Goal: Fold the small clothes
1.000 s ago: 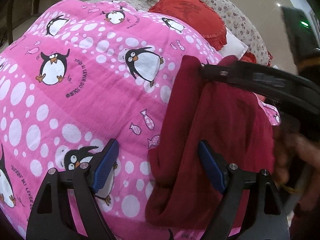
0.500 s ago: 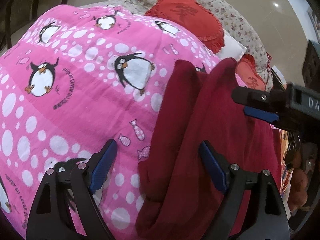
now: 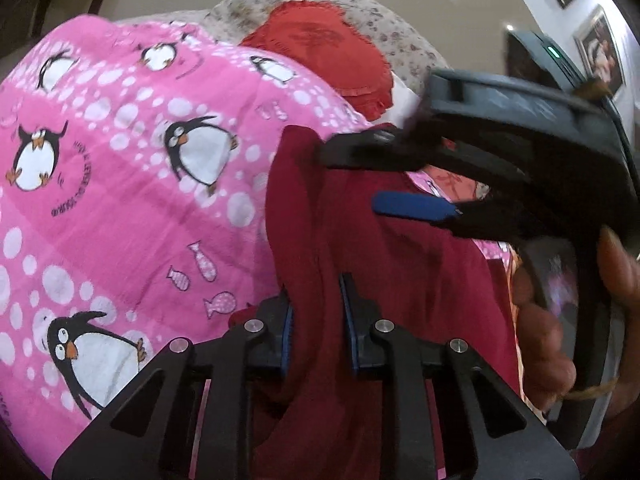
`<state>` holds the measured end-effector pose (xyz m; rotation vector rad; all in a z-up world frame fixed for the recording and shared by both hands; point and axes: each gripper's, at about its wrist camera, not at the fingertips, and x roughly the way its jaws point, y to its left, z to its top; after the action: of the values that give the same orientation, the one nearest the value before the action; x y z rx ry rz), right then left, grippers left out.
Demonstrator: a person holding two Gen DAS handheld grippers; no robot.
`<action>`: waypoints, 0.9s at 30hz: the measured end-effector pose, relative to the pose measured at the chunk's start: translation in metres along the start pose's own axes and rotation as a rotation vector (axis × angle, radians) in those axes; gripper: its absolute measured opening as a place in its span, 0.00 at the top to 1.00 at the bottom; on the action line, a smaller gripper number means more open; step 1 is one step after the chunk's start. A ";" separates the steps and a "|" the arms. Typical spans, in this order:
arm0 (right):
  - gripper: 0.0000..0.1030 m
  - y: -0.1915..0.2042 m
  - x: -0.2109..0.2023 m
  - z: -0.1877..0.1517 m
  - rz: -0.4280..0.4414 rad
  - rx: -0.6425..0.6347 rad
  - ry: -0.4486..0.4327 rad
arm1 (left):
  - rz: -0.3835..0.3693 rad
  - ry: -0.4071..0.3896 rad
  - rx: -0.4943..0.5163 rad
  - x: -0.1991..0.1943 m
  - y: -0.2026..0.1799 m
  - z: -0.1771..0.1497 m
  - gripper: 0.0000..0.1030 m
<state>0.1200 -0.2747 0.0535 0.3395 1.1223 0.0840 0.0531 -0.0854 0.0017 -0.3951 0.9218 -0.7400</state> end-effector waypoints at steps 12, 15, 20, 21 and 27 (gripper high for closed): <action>0.25 0.028 0.031 0.008 -0.127 -0.159 0.112 | 0.002 -0.010 0.091 0.003 -0.033 -0.004 0.82; 0.48 0.027 0.030 0.007 -0.163 -0.174 0.102 | 0.015 0.002 0.091 0.000 -0.035 -0.004 0.82; 0.75 0.012 0.019 0.003 -0.123 -0.186 0.069 | 0.059 0.004 0.040 -0.013 -0.025 -0.006 0.49; 0.76 0.008 0.016 0.002 -0.102 -0.174 0.061 | 0.077 -0.012 0.031 -0.015 -0.023 -0.006 0.39; 0.77 0.004 0.015 0.000 -0.068 -0.143 0.043 | 0.117 0.024 0.031 0.006 -0.026 -0.002 0.30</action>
<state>0.1268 -0.2672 0.0419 0.1726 1.1626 0.1119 0.0433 -0.1076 0.0121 -0.3030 0.9470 -0.6519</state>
